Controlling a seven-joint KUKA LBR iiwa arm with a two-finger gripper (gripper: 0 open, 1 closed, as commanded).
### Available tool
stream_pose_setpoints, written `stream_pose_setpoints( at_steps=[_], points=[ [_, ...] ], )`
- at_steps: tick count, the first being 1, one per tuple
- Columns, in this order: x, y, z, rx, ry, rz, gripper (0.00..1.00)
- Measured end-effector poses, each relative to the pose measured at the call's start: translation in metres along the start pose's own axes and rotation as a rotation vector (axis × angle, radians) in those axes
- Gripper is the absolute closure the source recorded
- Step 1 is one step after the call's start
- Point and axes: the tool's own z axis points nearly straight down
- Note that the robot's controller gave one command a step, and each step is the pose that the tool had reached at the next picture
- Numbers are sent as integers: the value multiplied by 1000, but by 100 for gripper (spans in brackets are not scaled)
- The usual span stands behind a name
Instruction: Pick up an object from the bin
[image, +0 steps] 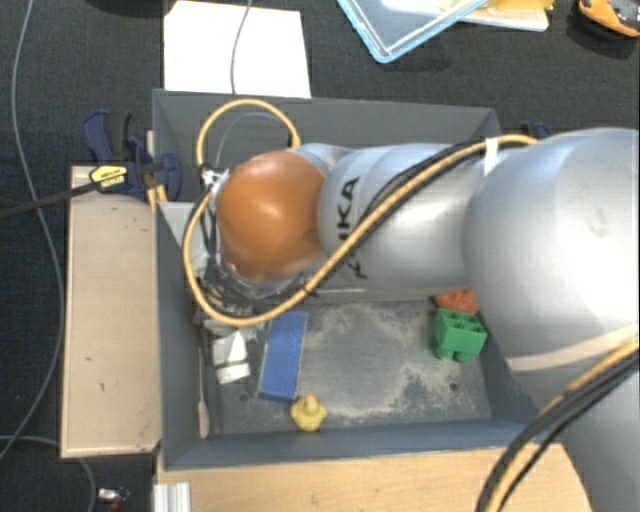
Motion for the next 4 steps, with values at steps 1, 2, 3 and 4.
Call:
stream_pose_setpoints(
  at_steps=[1,2,3,4],
  points=[
    [0,0,0,-1,1,2,100],
    [1,0,-21,-3,4,7,100],
    [1,0,-50,-4,2,12,100],
    [0,-1,-72,-2,0,19,100]
  ],
)
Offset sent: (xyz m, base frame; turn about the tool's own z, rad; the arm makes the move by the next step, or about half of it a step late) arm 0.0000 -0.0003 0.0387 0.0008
